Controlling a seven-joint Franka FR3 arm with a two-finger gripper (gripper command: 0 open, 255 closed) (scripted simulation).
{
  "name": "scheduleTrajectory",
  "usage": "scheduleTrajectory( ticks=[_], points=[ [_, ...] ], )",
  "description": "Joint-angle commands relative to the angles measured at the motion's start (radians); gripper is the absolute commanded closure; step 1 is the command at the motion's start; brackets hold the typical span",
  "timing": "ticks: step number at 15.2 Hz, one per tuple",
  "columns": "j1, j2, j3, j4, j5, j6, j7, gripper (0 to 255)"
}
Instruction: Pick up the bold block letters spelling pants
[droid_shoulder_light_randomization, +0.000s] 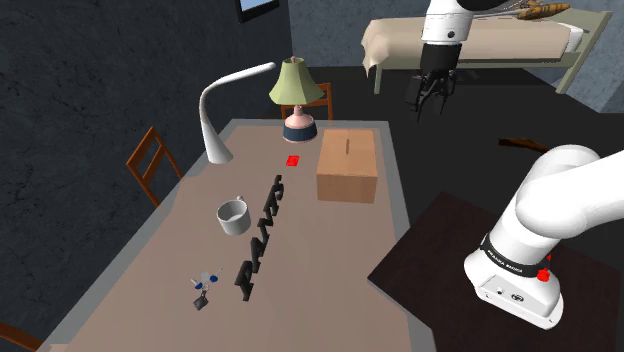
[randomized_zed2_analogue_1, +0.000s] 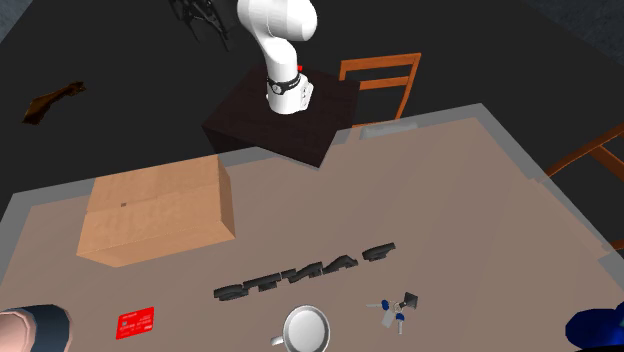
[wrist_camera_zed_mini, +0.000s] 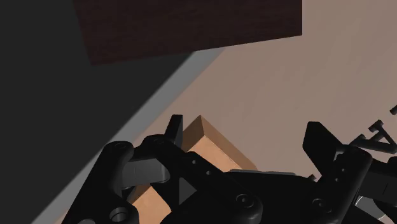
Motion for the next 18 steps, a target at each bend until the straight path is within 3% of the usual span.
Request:
scheduleTrajectory(
  ticks=[1, 11, 18],
  points=[
    [0.000, 0.000, 0.000, 0.000, 0.000, 0.000, 0.000, 0],
    [0.029, 0.169, 0.222, -0.070, 0.139, 0.274, 0.312, 0],
    [0.026, 0.390, 0.369, -0.019, 0.171, 0.472, 0.532, 0]
  ],
)
